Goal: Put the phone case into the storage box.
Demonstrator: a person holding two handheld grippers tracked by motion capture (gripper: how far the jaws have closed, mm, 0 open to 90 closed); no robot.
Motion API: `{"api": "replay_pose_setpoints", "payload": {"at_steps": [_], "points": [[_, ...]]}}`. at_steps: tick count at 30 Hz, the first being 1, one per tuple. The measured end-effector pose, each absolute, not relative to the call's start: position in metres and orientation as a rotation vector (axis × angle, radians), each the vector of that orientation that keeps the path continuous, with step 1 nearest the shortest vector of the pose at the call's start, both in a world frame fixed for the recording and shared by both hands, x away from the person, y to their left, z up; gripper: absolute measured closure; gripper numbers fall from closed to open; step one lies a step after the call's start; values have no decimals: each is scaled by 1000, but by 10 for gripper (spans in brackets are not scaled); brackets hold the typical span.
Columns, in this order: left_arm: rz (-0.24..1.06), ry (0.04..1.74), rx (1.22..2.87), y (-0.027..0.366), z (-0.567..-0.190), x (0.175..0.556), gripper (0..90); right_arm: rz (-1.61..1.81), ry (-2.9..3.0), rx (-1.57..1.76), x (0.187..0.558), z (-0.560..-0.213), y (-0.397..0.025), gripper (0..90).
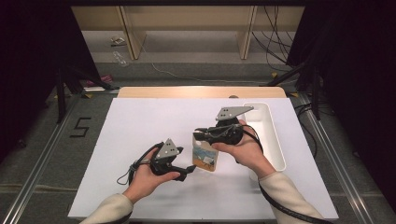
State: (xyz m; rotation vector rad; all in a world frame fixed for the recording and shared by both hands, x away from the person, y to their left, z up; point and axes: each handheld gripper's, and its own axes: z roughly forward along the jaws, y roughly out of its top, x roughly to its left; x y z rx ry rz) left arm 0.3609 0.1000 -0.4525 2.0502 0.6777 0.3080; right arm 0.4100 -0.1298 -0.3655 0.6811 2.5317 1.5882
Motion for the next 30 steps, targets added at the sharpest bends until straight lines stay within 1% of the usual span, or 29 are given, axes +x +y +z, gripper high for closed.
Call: {"api": "replay_pose_setpoints", "payload": {"at_steps": [12, 17, 23, 30], "points": [[261, 581, 2079, 95, -463, 362, 260, 1599, 2580, 629, 404, -365, -121, 796], [234, 560, 2086, 94, -464, 362, 338, 1616, 2585, 628, 403, -364, -120, 796], [184, 532, 2088, 94, -465, 363, 460, 1622, 2589, 622, 403, -364, -120, 796], [204, 489, 2100, 95, -463, 361, 601, 1636, 2589, 622, 402, -363, -121, 795]]}}
